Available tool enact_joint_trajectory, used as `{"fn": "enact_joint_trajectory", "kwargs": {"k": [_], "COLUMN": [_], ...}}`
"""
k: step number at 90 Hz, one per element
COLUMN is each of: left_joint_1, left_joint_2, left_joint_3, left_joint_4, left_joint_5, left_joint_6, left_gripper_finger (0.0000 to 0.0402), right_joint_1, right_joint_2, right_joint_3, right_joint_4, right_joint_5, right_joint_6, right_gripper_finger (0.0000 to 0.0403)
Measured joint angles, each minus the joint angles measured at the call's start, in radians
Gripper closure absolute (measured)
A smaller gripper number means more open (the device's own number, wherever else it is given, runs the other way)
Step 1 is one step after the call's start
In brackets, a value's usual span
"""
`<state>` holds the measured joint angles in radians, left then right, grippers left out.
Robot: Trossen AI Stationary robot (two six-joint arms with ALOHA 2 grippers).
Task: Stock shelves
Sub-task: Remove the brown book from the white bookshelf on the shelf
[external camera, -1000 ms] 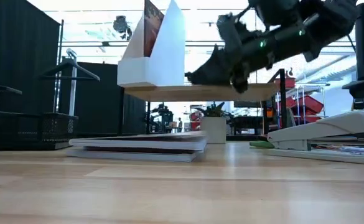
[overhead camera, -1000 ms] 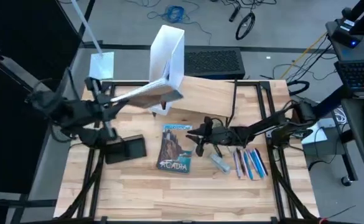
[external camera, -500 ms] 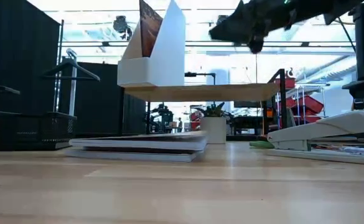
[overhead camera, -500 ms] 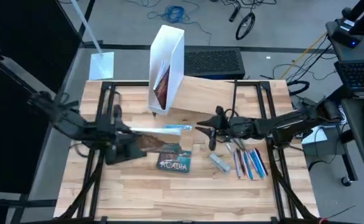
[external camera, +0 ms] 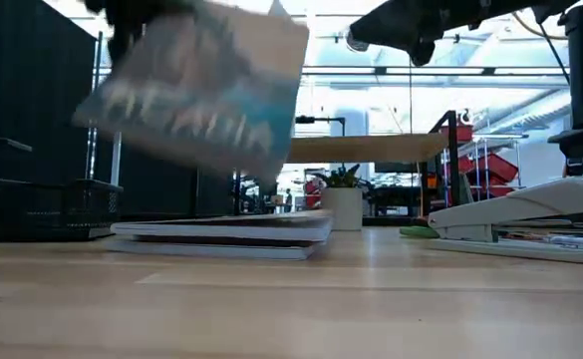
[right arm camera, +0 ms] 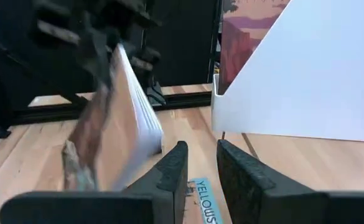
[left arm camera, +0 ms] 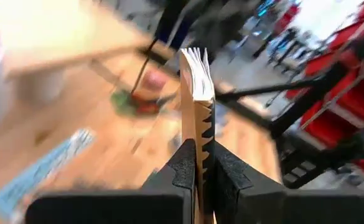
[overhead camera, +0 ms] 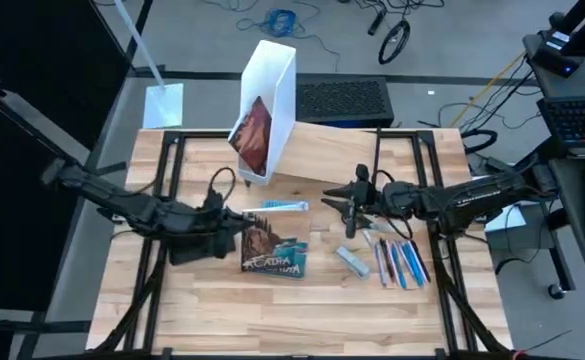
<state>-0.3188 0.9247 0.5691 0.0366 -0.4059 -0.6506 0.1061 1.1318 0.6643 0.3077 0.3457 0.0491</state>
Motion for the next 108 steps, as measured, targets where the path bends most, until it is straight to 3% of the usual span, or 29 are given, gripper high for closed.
{"fn": "enact_joint_trajectory", "kwargs": {"k": [17,57,93,108], "left_joint_1": [0.074,0.164,0.176,0.176], "left_joint_2": [0.051,0.198,0.292,0.301], "left_joint_3": [-0.056,-0.065,-0.066,-0.066], "left_joint_4": [0.02,0.021,0.137,0.132], "left_joint_5": [0.015,0.028,0.047,0.074], "left_joint_6": [-0.074,-0.078,-0.037,0.06], "left_gripper_finger": [0.0393,0.0384,0.031,0.0248], "right_joint_1": [0.0,0.0,0.0,0.0], "right_joint_2": [0.001,0.02,0.206,0.267], "right_joint_3": [0.0,0.0,0.0,0.0], "right_joint_4": [-0.019,-0.098,-0.121,-0.125], "right_joint_5": [0.043,0.051,0.035,-0.106], "right_joint_6": [0.002,0.045,0.126,0.127], "right_gripper_finger": [0.0332,0.0332,0.0332,0.0332]}}
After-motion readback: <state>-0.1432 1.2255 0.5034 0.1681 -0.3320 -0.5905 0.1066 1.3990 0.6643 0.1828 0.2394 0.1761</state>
